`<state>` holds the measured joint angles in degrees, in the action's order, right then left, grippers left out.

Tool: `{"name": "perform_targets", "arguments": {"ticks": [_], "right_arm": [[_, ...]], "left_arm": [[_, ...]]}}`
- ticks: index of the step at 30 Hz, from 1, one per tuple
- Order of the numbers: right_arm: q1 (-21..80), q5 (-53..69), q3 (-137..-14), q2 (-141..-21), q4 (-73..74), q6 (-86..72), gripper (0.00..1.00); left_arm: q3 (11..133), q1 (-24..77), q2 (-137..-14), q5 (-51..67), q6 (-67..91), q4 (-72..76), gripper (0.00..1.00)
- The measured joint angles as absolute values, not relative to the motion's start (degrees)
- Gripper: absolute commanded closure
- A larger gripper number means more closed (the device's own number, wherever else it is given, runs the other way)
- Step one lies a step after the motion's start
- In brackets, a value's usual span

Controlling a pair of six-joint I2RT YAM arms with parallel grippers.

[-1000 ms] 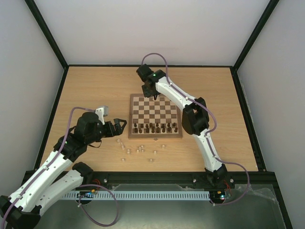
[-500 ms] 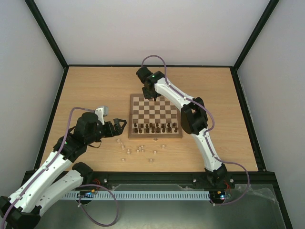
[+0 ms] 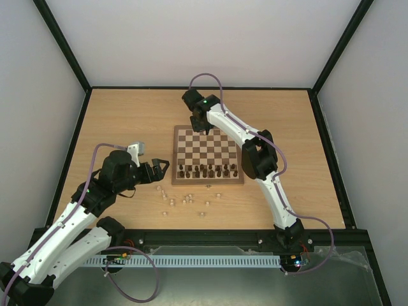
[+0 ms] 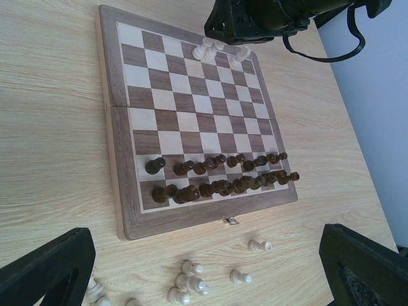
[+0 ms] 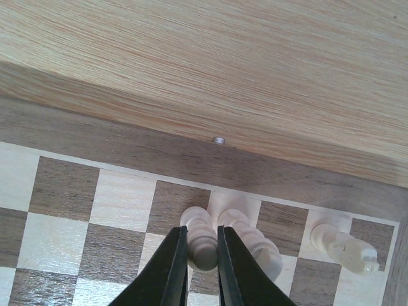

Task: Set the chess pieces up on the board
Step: Move the chess piece to the chessboard.

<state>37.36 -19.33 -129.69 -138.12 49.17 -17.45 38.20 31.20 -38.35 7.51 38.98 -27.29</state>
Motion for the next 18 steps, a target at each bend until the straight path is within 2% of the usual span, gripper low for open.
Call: {"name": "perform_targets", "arguments": {"ticks": [10, 18], "right_arm": [[37.5, -17.5, -130.1, -138.1, 48.4, -17.5, 0.97], [37.7, -16.6, -130.1, -138.1, 48.0, -17.5, 0.99]], "left_arm": [[38.2, 31.2, -38.3, 7.5, 39.0, -27.3, 0.01], [38.2, 31.2, -38.4, 7.5, 39.0, -27.3, 0.01]]}}
